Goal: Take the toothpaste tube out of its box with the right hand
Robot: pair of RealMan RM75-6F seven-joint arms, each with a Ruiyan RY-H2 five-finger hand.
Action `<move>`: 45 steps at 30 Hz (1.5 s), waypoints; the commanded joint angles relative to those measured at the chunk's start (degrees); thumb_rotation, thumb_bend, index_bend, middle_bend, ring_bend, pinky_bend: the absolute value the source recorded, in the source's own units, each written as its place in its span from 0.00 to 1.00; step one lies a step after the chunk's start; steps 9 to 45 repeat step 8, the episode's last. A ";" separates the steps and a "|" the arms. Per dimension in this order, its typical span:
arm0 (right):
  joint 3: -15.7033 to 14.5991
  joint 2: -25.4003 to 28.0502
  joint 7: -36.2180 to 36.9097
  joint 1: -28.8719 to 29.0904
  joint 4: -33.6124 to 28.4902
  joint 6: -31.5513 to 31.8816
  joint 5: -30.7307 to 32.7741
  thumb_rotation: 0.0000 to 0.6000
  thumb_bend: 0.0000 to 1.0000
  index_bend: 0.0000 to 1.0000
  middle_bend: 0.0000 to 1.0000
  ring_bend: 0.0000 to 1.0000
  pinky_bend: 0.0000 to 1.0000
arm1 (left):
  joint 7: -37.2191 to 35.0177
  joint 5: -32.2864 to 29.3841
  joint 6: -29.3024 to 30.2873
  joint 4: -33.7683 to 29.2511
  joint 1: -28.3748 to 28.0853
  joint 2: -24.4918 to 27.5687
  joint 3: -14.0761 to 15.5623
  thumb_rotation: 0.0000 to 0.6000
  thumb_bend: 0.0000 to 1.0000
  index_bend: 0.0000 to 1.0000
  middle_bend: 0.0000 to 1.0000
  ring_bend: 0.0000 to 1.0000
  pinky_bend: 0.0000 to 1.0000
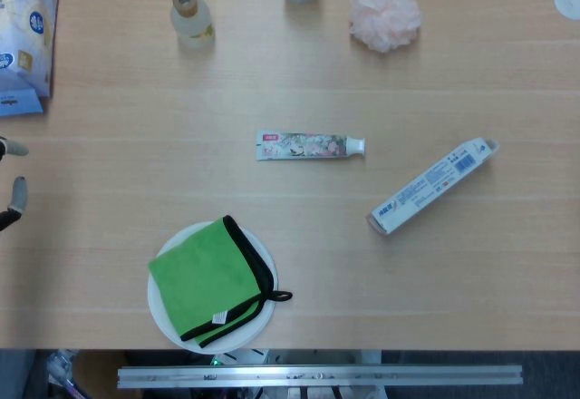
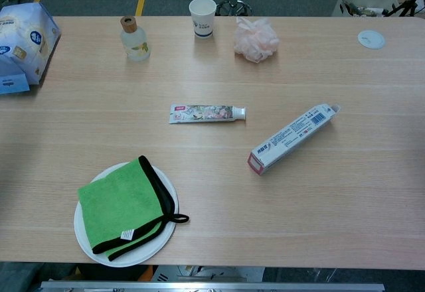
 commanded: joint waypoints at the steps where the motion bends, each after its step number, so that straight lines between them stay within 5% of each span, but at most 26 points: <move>1: 1.03 -0.66 1.39 -0.45 0.97 -0.39 0.38 1.00 0.00 0.41 0.33 0.21 0.36 | -0.16 -0.54 -0.36 0.18 -0.19 -0.03 -0.19 1.00 0.43 0.38 0.36 0.30 0.48; 45: 2.32 -1.68 3.38 0.46 2.55 -3.62 -0.30 1.00 0.00 0.41 0.33 0.21 0.36 | -0.15 -0.75 0.56 0.05 0.44 -0.12 0.22 1.00 0.43 0.38 0.36 0.30 0.48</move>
